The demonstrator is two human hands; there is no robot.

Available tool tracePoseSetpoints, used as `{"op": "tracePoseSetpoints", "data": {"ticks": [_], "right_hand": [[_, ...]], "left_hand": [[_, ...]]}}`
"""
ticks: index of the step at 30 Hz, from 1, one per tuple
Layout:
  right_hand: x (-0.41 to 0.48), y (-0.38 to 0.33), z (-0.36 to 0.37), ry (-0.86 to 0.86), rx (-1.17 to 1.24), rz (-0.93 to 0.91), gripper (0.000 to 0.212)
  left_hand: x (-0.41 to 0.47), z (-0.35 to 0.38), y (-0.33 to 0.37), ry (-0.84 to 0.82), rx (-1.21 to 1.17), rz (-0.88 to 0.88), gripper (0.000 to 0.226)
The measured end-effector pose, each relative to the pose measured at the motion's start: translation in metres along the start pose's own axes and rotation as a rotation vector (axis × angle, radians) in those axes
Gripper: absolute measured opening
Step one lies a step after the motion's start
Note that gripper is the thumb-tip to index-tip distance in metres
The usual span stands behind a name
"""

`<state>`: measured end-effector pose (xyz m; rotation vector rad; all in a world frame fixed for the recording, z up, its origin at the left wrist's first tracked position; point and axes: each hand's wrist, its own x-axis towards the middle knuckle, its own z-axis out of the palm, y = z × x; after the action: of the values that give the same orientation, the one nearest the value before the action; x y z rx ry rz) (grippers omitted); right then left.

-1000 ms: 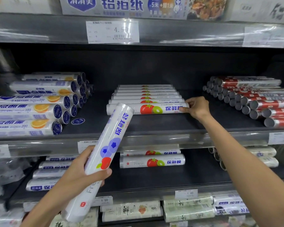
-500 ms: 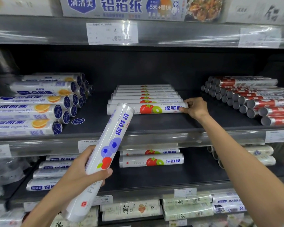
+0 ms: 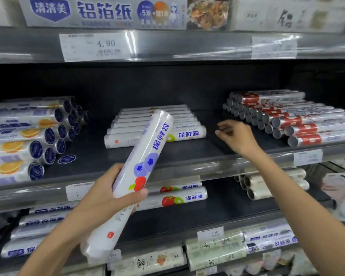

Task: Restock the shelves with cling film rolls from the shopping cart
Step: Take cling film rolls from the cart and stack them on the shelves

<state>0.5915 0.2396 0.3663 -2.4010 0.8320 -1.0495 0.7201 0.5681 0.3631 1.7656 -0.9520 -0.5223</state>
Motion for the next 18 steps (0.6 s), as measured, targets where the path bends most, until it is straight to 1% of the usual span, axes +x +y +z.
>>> {"op": "tracePoseSetpoints", "data": {"ticks": [3, 6, 8, 10, 11, 13, 15, 18], "right_hand": [[-0.027, 0.025, -0.036, -0.030, -0.121, -0.160, 0.027], [-0.044, 0.056, -0.065, -0.074, -0.176, -0.219, 0.024], [-0.049, 0.077, -0.076, -0.124, -0.210, -0.266, 0.023], [-0.050, 0.100, -0.084, -0.180, -0.233, -0.330, 0.023], [-0.050, 0.110, -0.086, -0.205, -0.232, -0.360, 0.024], [-0.050, 0.125, -0.090, -0.238, -0.210, -0.410, 0.028], [-0.048, 0.133, -0.089, -0.238, -0.199, -0.468, 0.033], [-0.040, 0.138, -0.088, -0.253, -0.170, -0.551, 0.036]], "left_hand": [[0.028, 0.019, 0.037, -0.018, 0.042, 0.018, 0.039], [0.066, 0.044, 0.075, -0.083, 0.033, 0.030, 0.034], [0.094, 0.067, 0.098, -0.125, 0.046, 0.041, 0.027], [0.127, 0.092, 0.118, -0.153, 0.003, 0.022, 0.022], [0.144, 0.106, 0.128, -0.157, -0.043, 0.003, 0.024], [0.186, 0.132, 0.141, -0.146, -0.085, -0.013, 0.038], [0.227, 0.154, 0.146, -0.123, -0.054, 0.002, 0.055], [0.273, 0.174, 0.143, -0.126, 0.032, 0.032, 0.071]]}}
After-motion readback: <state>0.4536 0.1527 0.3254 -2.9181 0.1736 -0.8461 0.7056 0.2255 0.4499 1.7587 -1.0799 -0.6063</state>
